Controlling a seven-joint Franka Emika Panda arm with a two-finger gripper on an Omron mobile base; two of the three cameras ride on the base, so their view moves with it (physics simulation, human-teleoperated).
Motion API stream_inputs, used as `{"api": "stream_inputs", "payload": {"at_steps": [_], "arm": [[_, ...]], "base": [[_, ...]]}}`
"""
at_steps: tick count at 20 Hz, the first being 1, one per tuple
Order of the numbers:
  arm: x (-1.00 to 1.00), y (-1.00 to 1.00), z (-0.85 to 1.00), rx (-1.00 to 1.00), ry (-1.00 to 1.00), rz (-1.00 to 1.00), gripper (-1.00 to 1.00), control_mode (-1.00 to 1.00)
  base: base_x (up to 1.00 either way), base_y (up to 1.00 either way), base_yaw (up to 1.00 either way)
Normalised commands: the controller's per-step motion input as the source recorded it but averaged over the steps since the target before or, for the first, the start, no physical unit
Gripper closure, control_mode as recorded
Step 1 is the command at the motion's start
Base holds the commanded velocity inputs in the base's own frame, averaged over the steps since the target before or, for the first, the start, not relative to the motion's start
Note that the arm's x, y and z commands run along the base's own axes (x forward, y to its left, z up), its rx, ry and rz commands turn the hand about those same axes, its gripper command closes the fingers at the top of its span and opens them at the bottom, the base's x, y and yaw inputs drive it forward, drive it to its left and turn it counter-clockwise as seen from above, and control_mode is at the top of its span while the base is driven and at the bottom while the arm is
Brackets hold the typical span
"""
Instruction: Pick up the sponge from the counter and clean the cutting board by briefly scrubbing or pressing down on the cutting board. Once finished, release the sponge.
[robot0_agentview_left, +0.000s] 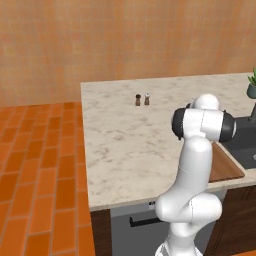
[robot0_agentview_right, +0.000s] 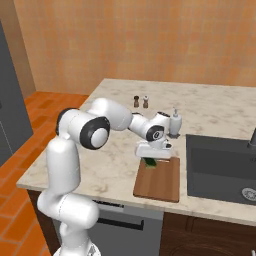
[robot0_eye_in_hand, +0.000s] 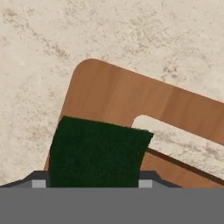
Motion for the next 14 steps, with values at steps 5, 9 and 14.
{"api": "stream_inputs", "payload": {"at_steps": [5,9,14], "arm": [[-0.65,-0.03,-0.01,0.04,-0.01,-0.01,1.00,-1.00],[-1.00,0.00,-0.23,0.00,0.00,-0.03,1.00,-1.00],[-0.98,0.00,-0.34,0.00,0.01,-0.03,1.00,-1.00]], "base": [[0.00,0.00,0.00],[0.00,0.00,0.00],[0.00,0.00,0.00]]}}
